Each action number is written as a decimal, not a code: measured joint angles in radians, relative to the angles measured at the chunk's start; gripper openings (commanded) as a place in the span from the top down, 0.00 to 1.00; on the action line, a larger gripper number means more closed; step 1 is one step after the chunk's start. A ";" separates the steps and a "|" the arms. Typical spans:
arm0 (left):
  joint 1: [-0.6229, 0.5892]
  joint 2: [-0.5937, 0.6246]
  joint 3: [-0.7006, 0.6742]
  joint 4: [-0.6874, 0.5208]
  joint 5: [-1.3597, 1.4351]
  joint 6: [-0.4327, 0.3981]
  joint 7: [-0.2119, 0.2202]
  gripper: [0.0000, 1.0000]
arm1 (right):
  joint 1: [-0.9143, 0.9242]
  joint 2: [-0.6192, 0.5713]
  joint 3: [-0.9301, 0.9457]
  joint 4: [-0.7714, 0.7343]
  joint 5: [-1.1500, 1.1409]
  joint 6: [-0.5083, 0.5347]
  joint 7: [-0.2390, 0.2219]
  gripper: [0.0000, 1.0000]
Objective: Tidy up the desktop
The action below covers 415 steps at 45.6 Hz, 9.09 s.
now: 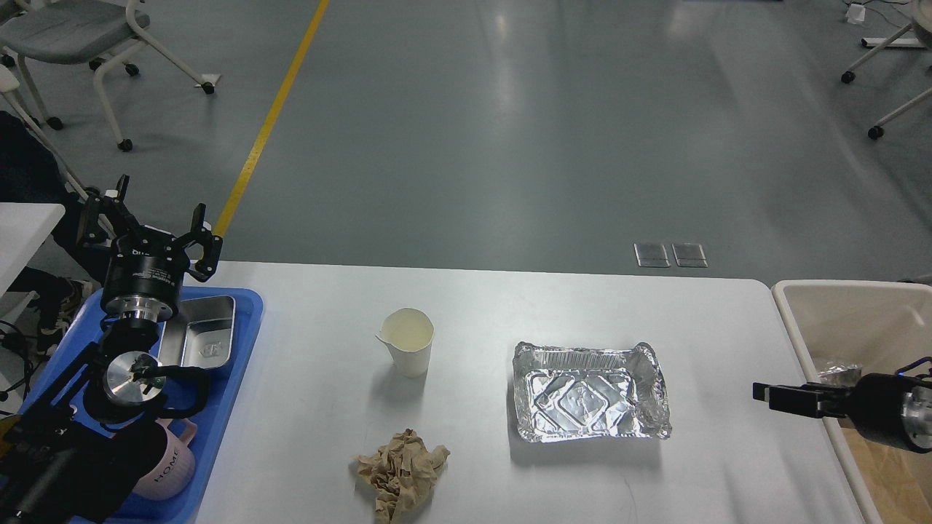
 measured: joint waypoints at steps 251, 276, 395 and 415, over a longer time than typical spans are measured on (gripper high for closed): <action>0.061 -0.057 0.220 0.069 0.043 0.051 -0.023 0.04 | 0.503 0.250 -0.324 0.008 0.293 0.241 -0.032 1.00; 0.081 -0.058 0.222 0.053 0.115 0.094 -0.216 0.04 | 0.621 0.492 -0.429 -0.144 0.340 0.240 -0.032 1.00; 0.234 1.199 0.478 -0.685 0.434 0.178 0.218 0.04 | 0.616 0.616 -0.437 -0.259 0.343 0.226 -0.034 1.00; 0.007 0.870 0.546 -0.494 0.700 0.046 0.331 0.04 | 0.617 0.624 -0.437 -0.261 0.344 0.226 -0.034 1.00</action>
